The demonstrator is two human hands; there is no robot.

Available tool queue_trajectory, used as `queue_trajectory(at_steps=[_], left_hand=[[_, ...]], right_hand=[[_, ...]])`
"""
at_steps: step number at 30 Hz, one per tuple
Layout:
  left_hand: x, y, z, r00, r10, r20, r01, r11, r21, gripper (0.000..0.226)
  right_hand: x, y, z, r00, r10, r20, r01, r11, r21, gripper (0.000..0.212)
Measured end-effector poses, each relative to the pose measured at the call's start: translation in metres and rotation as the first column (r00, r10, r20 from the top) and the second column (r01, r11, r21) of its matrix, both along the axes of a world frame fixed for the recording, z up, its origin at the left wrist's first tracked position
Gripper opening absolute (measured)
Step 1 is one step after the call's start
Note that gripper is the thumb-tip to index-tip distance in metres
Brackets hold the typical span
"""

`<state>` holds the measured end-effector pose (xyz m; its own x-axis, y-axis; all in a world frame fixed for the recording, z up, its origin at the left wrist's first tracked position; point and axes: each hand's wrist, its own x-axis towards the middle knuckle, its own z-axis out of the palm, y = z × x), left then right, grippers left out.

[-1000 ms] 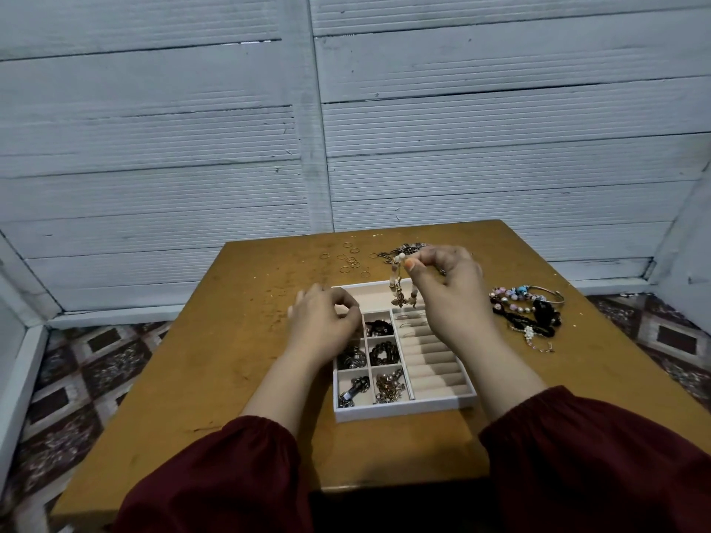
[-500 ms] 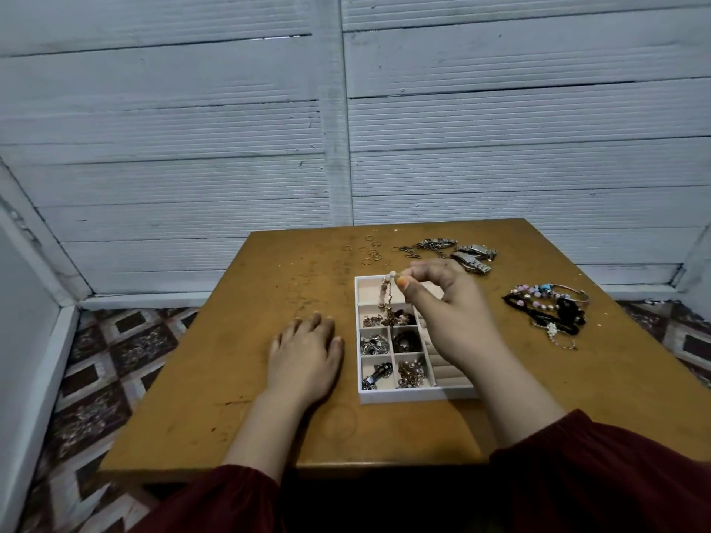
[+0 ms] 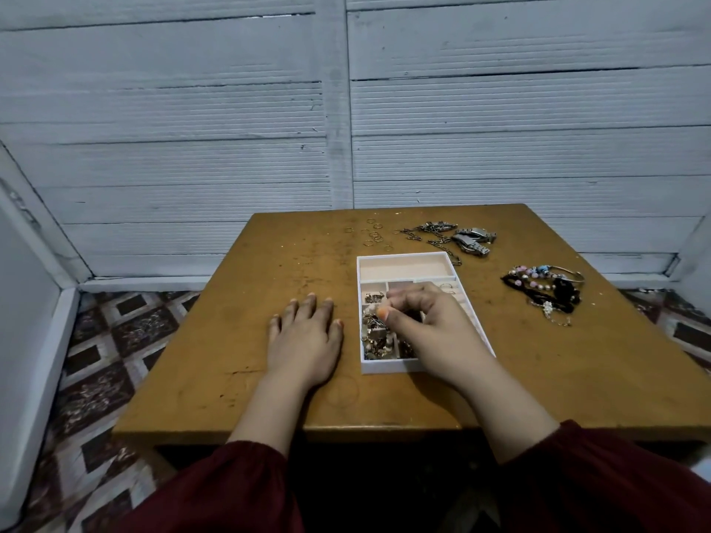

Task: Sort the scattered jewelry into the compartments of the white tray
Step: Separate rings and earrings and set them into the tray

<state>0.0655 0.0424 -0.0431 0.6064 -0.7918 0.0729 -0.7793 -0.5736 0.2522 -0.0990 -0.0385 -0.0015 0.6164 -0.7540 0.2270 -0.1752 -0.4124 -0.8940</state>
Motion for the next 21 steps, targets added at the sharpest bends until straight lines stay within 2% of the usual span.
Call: queue_trajectory(at_steps=[6,9,12,15,21], left_hand=[[-0.0002,0.0009,0.0005,1.000,-0.001,-0.004,0.001,1.000,-0.008,0.052],[-0.0001,0.0010,0.0004,1.000,-0.001,-0.005,0.001,1.000,-0.009,0.052],[-0.0004,0.0009,0.0006,1.000,0.000,-0.001,0.000,1.000,-0.011,0.052],[-0.0010,0.0007,0.0007,1.000,-0.003,-0.002,0.003,1.000,-0.008,0.053],[-0.0007,0.0011,0.0008,1.000,-0.001,0.003,0.001,1.000,-0.011,0.052]], right_hand=[[-0.0015,0.0023,-0.0020,0.999,-0.014,-0.047,0.014,1.000,-0.009,0.004],[-0.0020,0.0003,-0.0025,0.995,-0.057,-0.083,0.050,0.996,-0.079,0.008],[-0.0024,-0.0026,-0.0027,0.987,-0.109,-0.118,0.090,0.984,-0.152,0.002],[-0.0026,-0.0044,-0.0033,0.975,-0.144,-0.170,0.104,0.969,-0.224,0.004],[-0.0010,-0.0022,0.0016,0.973,-0.131,-0.191,0.076,0.959,-0.272,0.005]])
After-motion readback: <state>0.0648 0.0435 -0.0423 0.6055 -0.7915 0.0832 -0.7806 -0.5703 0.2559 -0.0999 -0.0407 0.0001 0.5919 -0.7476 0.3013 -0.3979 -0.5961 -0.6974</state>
